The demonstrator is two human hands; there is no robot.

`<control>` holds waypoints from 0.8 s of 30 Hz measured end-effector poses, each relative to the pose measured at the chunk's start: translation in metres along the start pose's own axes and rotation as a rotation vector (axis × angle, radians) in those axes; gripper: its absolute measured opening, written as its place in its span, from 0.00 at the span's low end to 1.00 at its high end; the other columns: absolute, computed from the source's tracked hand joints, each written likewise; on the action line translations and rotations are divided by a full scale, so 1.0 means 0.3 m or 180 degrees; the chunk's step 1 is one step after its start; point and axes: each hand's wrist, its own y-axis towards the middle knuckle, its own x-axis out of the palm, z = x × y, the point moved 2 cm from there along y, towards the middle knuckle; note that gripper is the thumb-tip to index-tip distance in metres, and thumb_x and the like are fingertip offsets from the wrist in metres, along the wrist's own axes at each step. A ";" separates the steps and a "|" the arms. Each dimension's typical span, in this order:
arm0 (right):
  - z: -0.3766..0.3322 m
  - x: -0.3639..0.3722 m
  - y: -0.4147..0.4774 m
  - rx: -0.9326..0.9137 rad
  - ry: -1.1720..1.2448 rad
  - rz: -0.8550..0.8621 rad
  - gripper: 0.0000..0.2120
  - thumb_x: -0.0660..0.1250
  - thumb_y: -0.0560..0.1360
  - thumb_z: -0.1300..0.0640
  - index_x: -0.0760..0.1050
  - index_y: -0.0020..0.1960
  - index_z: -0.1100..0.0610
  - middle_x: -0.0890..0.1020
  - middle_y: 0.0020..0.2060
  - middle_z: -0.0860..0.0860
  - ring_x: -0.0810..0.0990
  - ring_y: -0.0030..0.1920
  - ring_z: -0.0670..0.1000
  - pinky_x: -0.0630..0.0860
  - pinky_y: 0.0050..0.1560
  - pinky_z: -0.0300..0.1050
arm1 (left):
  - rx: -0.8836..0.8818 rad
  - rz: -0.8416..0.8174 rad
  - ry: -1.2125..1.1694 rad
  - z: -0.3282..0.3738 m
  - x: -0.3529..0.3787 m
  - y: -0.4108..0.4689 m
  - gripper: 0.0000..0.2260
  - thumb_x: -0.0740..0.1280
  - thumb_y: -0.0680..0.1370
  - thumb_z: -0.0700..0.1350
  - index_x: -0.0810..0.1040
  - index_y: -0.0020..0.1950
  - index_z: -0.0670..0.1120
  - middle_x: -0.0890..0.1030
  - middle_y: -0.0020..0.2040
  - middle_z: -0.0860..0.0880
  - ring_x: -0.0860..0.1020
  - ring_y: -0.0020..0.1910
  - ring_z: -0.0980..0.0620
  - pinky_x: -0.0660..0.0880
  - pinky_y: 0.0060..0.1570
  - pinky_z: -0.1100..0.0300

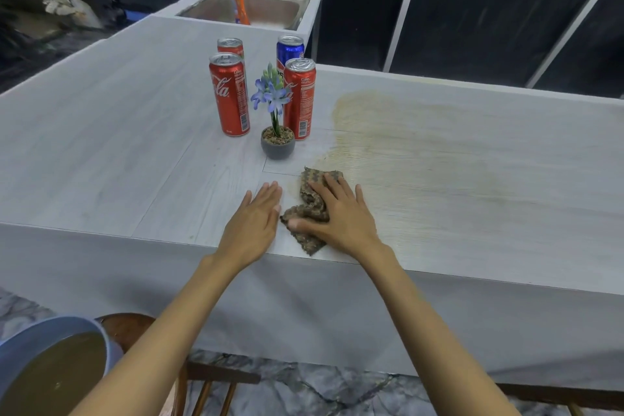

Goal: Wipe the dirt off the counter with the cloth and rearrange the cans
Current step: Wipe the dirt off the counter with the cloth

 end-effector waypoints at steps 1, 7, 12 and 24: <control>0.007 -0.001 0.000 -0.0074 0.0045 -0.0257 0.48 0.64 0.66 0.30 0.48 0.76 0.49 0.46 0.77 0.50 0.40 0.76 0.50 0.36 0.74 0.50 | -0.0002 0.0003 -0.0006 -0.001 0.000 0.001 0.20 0.47 0.82 0.45 0.54 0.74 0.45 0.55 0.76 0.50 0.50 0.75 0.57 0.40 0.70 0.65; 0.002 0.008 0.047 -0.0168 0.0246 -0.0193 0.40 0.62 0.72 0.37 0.49 0.76 0.51 0.47 0.77 0.49 0.41 0.76 0.49 0.39 0.75 0.50 | -0.0013 0.0026 -0.0005 0.003 0.001 0.009 0.20 0.47 0.82 0.46 0.55 0.74 0.45 0.55 0.76 0.50 0.50 0.75 0.57 0.40 0.70 0.66; 0.023 -0.015 0.105 0.0123 0.0710 0.0270 0.25 0.66 0.75 0.52 0.65 0.71 0.50 0.63 0.74 0.50 0.56 0.75 0.50 0.50 0.74 0.48 | -0.0050 0.0017 -0.0004 0.011 -0.001 0.031 0.20 0.47 0.82 0.45 0.55 0.74 0.45 0.55 0.76 0.50 0.50 0.75 0.57 0.41 0.71 0.65; 0.220 -0.376 0.137 0.1110 0.2292 -0.0362 0.27 0.79 0.59 0.60 0.76 0.56 0.60 0.82 0.50 0.54 0.82 0.49 0.52 0.78 0.44 0.37 | -0.0053 -0.0080 -0.0150 0.025 0.012 0.088 0.20 0.47 0.82 0.47 0.56 0.74 0.46 0.56 0.76 0.51 0.52 0.75 0.57 0.43 0.69 0.67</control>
